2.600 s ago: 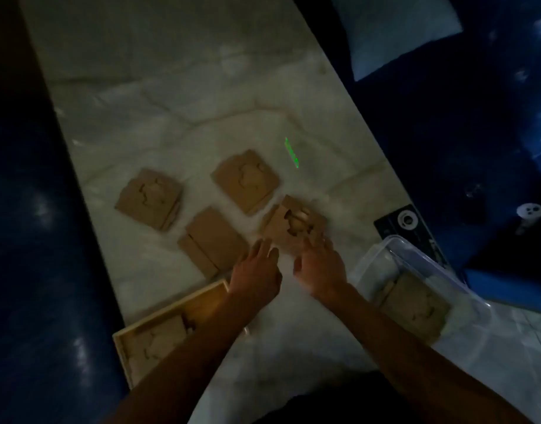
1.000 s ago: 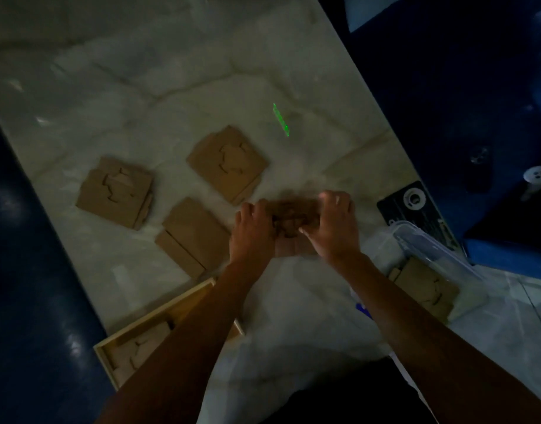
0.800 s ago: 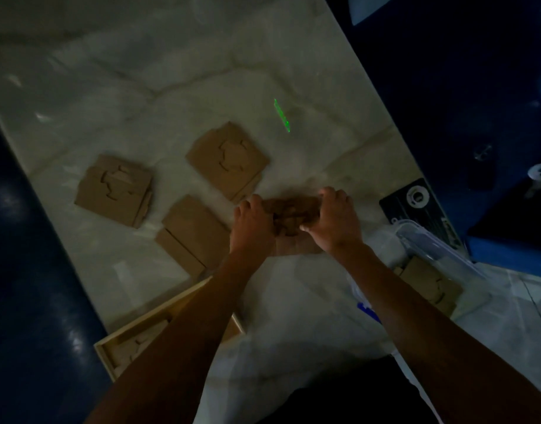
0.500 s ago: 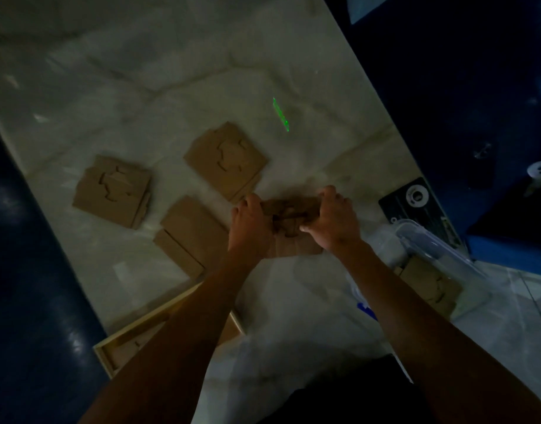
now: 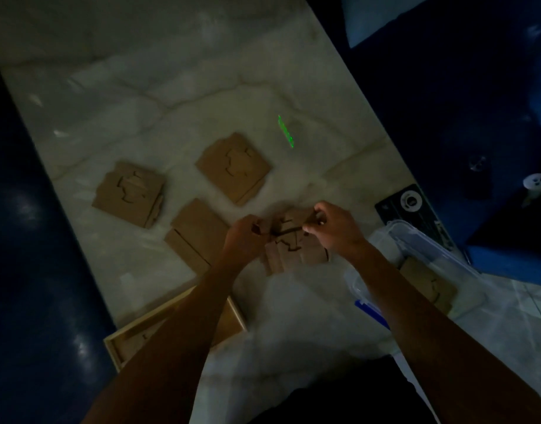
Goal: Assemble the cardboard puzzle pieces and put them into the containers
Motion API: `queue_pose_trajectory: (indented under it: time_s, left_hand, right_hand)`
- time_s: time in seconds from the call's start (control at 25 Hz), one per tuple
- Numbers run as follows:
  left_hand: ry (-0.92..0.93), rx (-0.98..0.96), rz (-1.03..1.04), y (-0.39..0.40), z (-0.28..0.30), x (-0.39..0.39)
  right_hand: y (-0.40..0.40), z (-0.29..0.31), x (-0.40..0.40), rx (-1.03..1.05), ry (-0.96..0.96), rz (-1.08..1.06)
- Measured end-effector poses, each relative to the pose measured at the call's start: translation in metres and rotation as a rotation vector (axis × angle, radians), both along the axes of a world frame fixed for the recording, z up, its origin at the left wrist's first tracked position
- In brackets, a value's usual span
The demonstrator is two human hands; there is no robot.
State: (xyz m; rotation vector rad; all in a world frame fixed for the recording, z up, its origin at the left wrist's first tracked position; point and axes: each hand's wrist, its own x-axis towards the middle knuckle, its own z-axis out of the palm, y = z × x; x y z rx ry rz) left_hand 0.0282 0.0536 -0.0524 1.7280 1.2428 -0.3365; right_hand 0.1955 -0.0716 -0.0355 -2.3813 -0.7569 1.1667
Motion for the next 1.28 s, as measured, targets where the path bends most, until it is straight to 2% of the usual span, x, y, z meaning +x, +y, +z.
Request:
queue_pose_trajectory:
  time_s: [0.16, 0.28, 0.44, 0.6, 0.84, 1.12, 1.28]
  left_hand:
    - [-0.165, -0.198, 0.208, -0.011, 0.013, -0.016]
    - [-0.218, -0.264, 0.291, -0.023, 0.023, -0.028]
    - [-0.282, -0.271, 0.344, -0.049, 0.038, -0.048]
    - [-0.337, -0.212, 0.467, -0.08, 0.049, -0.064]
    - [-0.403, -0.349, 0.648, -0.13, 0.063, -0.091]
    - [-0.387, -0.314, 0.713, -0.174, 0.055, -0.12]
    - [-0.341, -0.267, 0.811, -0.191, 0.043, -0.128]
  right_hand:
    - [-0.013, 0.021, -0.008, 0.067, 0.044, -0.022]
    - [-0.024, 0.037, -0.014, 0.142, 0.164, -0.08]
    - [-0.05, 0.048, -0.029, 0.236, 0.325, -0.149]
    - [-0.074, 0.052, -0.046, 0.202, 0.413, -0.127]
    - [-0.104, 0.05, -0.07, 0.176, 0.229, -0.097]
    - [-0.131, 0.052, -0.098, 0.152, 0.264, -0.079]
    - [-0.144, 0.043, -0.11, 0.12, 0.272, -0.161]
